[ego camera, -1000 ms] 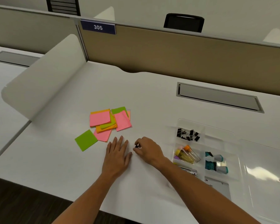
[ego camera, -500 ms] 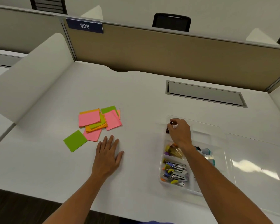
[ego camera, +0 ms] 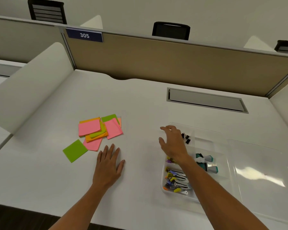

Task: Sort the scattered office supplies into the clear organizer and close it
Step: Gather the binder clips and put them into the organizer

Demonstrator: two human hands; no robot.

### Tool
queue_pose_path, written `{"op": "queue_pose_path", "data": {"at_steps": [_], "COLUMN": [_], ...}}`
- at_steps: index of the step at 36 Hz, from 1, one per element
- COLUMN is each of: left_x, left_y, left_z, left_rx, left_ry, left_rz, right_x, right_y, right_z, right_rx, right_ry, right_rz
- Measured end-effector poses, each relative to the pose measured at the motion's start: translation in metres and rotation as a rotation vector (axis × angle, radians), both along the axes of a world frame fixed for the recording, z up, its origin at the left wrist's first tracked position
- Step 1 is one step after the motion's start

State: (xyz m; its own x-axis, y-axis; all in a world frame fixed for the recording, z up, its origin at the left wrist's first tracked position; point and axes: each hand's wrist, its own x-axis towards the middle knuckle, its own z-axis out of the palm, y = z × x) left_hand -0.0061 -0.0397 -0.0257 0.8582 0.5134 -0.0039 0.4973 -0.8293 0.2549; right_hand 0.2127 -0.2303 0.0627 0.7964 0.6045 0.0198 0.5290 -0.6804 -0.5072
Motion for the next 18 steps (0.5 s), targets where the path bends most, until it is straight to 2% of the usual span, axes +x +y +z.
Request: {"op": "queue_pose_path", "data": {"at_steps": [18], "left_x": [-0.001], "left_y": [0.001], "left_z": [0.000], "left_rx": [-0.035], "left_ry": [0.016], "left_rz": [-0.009], "right_x": [-0.042], "right_y": [0.072], "right_z": [0.028], "right_rx": [-0.012], "right_ry": [-0.006], "right_rz": [0.251]}}
